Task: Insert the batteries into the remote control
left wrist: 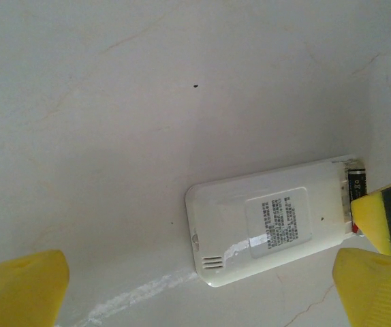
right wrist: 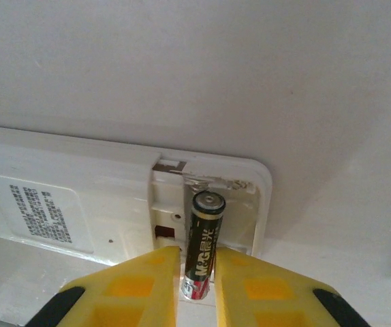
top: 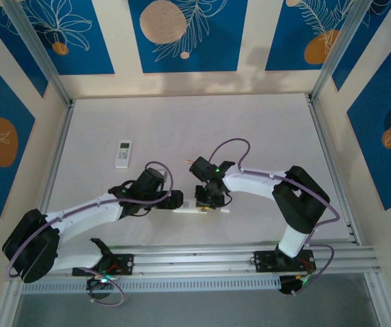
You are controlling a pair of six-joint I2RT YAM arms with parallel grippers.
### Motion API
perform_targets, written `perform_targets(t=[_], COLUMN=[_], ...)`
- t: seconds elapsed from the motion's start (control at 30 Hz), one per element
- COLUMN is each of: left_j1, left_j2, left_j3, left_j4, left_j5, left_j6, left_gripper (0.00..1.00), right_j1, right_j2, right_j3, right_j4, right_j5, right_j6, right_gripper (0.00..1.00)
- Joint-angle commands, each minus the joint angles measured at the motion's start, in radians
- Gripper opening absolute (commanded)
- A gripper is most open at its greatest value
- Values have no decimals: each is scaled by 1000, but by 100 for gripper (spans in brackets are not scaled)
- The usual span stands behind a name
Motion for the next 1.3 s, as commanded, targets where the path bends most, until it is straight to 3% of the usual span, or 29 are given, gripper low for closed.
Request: perform_targets(t=[0.0,0.33,0.57,0.83,1.0,1.27], left_j1=[8,8,9,8,9,8], left_j2=[10,8,18,27,97,179], left_j3=[12,6,3,-8,-6,-1], left_j4=[25,28,36,51,116,91], left_j5=[25,21,27,44,158,168], left_j6=[-8,-9,-14,-25,-39,-51], left_gripper=[99,99,99,99,92,79], right_j1=[10,31,37,25,22,23], right_j2=[-10,-2,-10,-34,-10,28], right_j3=[12,21,21,33,21,15], right_j4=[-31,-64,-57,-82,-67,-49], right_j5=[-22,-32,-16,27,14,30], right_j6=[7,11,9,0,2,6], right_gripper=[19,16,23,23,20,16])
